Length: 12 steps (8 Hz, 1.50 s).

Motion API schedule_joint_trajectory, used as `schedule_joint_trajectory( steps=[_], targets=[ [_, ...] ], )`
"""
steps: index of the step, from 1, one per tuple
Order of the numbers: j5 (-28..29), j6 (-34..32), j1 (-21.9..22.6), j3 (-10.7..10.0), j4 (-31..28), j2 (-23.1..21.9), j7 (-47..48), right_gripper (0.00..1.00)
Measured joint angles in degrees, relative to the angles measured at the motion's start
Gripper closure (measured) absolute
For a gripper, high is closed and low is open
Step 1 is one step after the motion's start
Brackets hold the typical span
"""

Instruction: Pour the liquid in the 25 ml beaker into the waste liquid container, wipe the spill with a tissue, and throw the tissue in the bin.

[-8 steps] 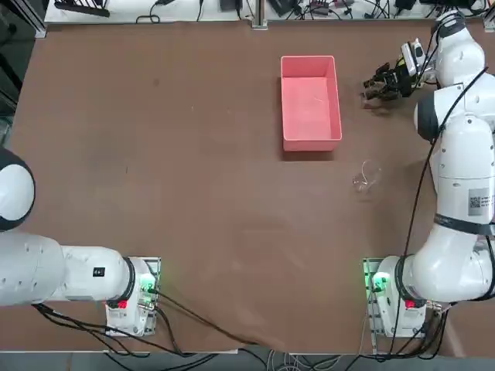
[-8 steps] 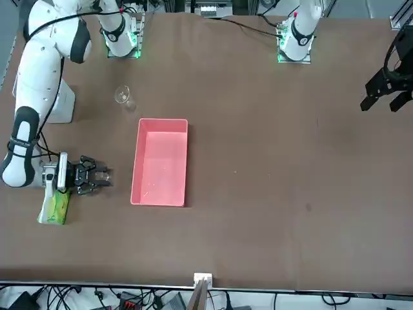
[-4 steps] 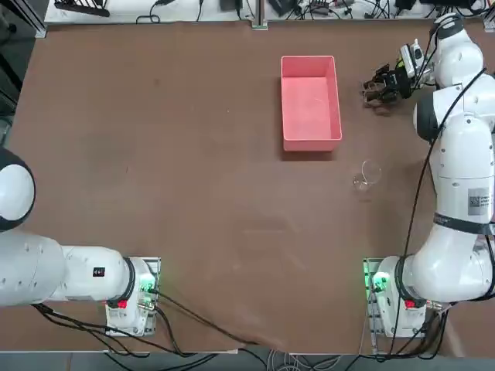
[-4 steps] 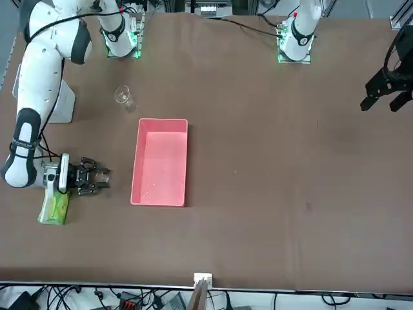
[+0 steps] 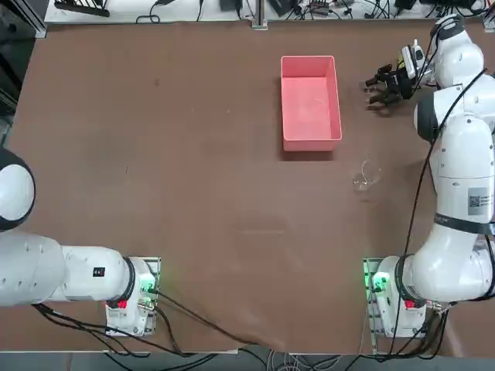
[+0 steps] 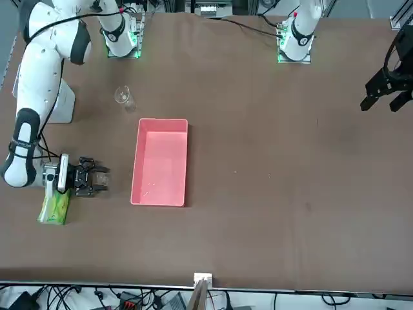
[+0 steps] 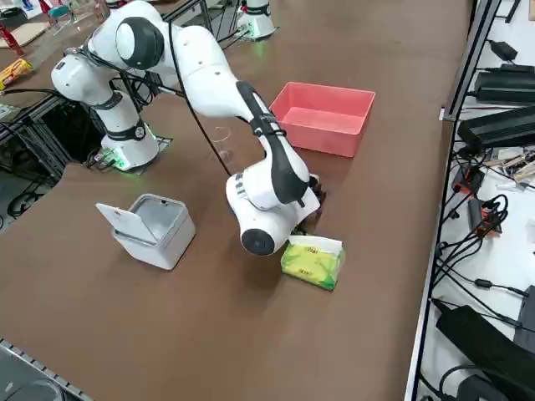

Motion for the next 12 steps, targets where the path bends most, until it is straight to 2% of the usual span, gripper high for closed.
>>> schedule_joint_trajectory(
  steps=[1,6,10,11,12],
  targets=[
    [0.0,0.0,0.0,0.0,0.0,0.2,-0.1,0.01],
    [-0.3,0.1,-1.2,-0.2,0.1,0.3,-0.1,0.00],
    [-6.1,0.0,-5.6,-0.7,1.6,0.0,-1.0,0.00],
    [-7.6,-0.5,-6.2,-1.6,2.6,-0.5,-1.1,0.00],
    [-8.2,-2.1,-6.2,-3.9,3.6,-1.4,-0.3,0.00]
  ],
)
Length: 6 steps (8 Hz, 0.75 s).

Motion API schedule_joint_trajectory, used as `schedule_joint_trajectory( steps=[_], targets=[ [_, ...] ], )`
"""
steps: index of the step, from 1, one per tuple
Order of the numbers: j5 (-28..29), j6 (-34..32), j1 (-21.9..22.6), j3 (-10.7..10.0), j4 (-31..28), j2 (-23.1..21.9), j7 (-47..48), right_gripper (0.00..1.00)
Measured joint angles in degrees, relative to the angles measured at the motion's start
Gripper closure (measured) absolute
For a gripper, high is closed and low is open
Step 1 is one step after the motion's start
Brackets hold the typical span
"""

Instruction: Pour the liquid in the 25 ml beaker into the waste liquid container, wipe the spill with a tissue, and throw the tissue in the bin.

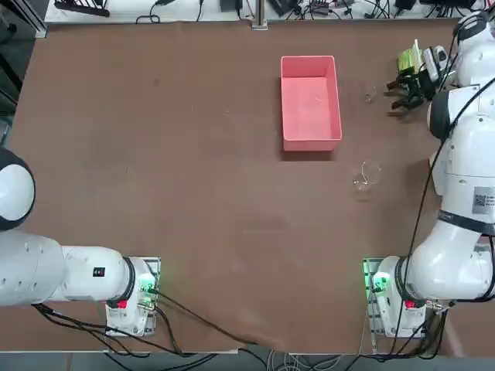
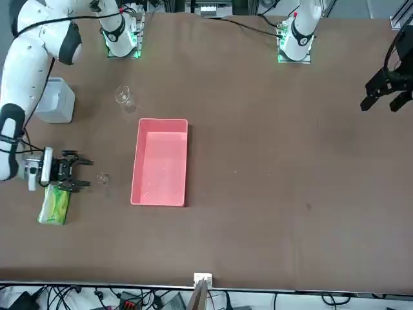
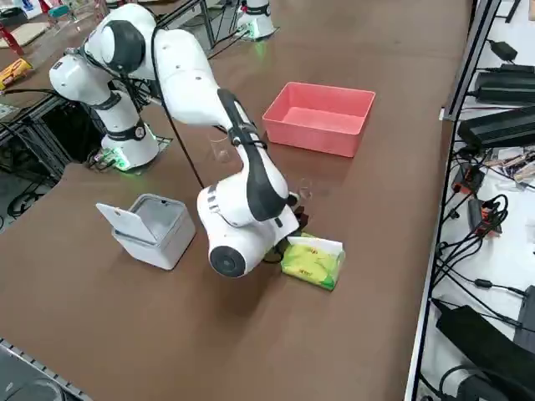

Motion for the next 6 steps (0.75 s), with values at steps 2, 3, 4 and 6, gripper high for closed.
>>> schedule_joint_trajectory(
  steps=[2,3,4,6],
  targets=[
    [-0.4,-5.4,-0.2,-4.0,0.6,-2.3,4.4,0.00],
    [-0.4,-7.4,-0.2,-5.6,1.1,-3.3,7.0,0.00],
    [-0.4,-9.0,-0.2,-7.3,2.6,-3.9,9.1,0.00],
    [-0.5,-12.0,-0.2,-9.7,6.0,-4.7,12.8,0.00]
  ],
)
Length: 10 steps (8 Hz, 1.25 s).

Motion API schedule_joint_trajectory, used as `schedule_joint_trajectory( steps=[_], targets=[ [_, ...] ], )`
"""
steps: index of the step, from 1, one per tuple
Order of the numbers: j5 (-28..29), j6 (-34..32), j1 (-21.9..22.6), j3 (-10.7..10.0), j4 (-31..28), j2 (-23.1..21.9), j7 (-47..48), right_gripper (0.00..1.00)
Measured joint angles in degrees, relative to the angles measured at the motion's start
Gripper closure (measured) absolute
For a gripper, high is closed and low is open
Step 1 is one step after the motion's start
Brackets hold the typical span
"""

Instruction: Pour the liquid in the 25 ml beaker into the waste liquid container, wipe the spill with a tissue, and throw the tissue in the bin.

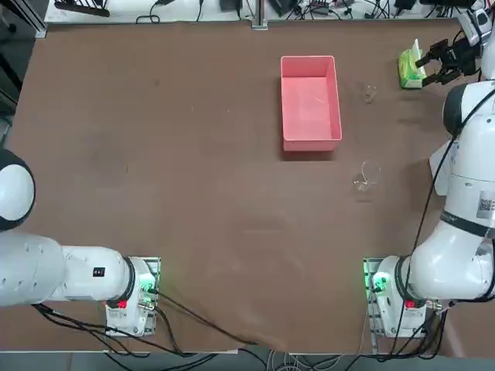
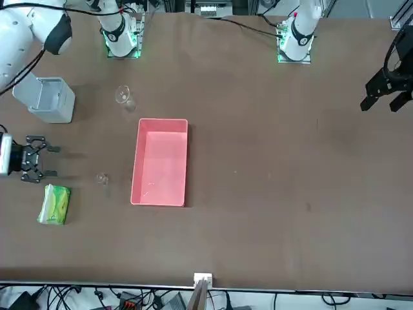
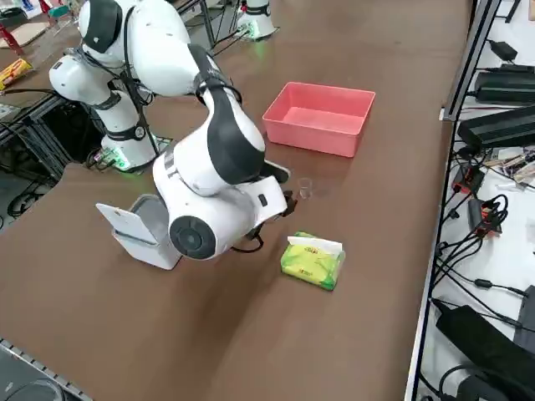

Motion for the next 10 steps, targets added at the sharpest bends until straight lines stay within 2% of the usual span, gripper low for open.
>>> schedule_joint_trajectory(
  steps=[5,7,8,9,10],
  targets=[
    [0.0,-1.7,0.2,-0.5,1.6,0.1,3.0,0.00],
    [-1.1,-1.4,0.5,0.0,3.0,-0.3,7.1,0.00],
    [-4.2,0.9,0.2,2.6,3.4,-2.0,9.8,0.00],
    [-9.9,5.3,-1.2,8.4,3.5,-5.0,12.9,0.00],
    [-17.3,10.1,-4.4,17.4,3.5,-8.5,16.8,0.00]
  ],
)
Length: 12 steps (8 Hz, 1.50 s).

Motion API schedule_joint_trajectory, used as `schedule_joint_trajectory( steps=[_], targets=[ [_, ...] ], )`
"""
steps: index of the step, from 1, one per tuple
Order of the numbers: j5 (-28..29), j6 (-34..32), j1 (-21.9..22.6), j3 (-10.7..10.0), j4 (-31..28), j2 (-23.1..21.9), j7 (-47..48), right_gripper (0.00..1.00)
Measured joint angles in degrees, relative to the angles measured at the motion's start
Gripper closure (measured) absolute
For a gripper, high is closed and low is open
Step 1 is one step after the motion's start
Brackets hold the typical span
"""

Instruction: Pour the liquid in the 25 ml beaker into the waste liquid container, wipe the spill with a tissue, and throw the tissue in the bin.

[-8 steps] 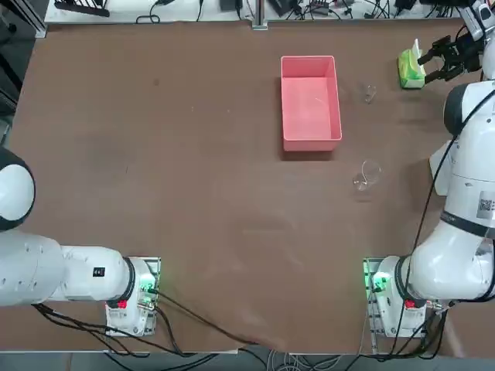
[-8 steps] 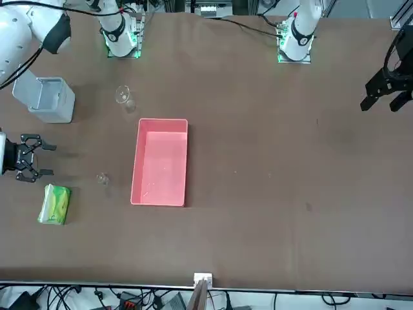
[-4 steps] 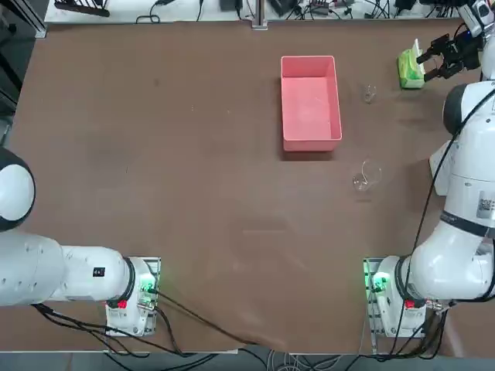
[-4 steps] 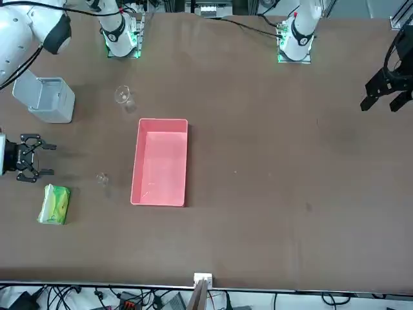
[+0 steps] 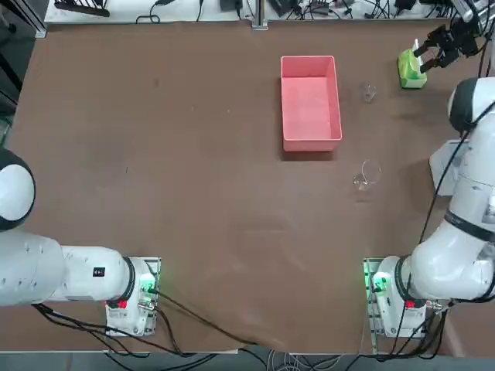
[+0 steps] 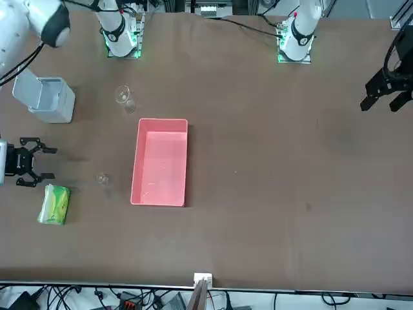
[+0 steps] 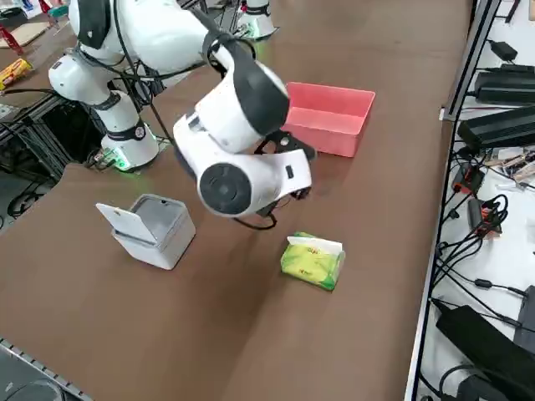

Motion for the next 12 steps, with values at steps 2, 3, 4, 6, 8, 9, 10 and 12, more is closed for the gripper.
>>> schedule_joint_trajectory(
  steps=[2,3,4,6,8,9,10,12],
  targets=[
    [-12.1,7.7,-7.9,16.5,-0.5,-4.9,8.0,0.00],
    [-16.3,11.2,-10.2,21.3,-1.1,-6.8,12.1,0.00],
    [-19.4,13.7,-10.8,23.7,-1.6,-8.6,16.8,0.00],
    [-25.2,17.0,-9.2,25.3,-2.5,-11.6,27.2,0.00],
    [-30.6,21.4,-6.8,25.5,-3.0,-12.5,39.8,0.00],
    [-32.9,23.4,-6.3,25.5,-3.3,-12.4,45.6,0.00],
    [-34.9,25.2,-5.8,25.5,-3.5,-12.4,51.1,0.00],
    [-39.9,28.6,-5.1,25.5,-3.9,-12.4,59.7,0.00]
  ],
)
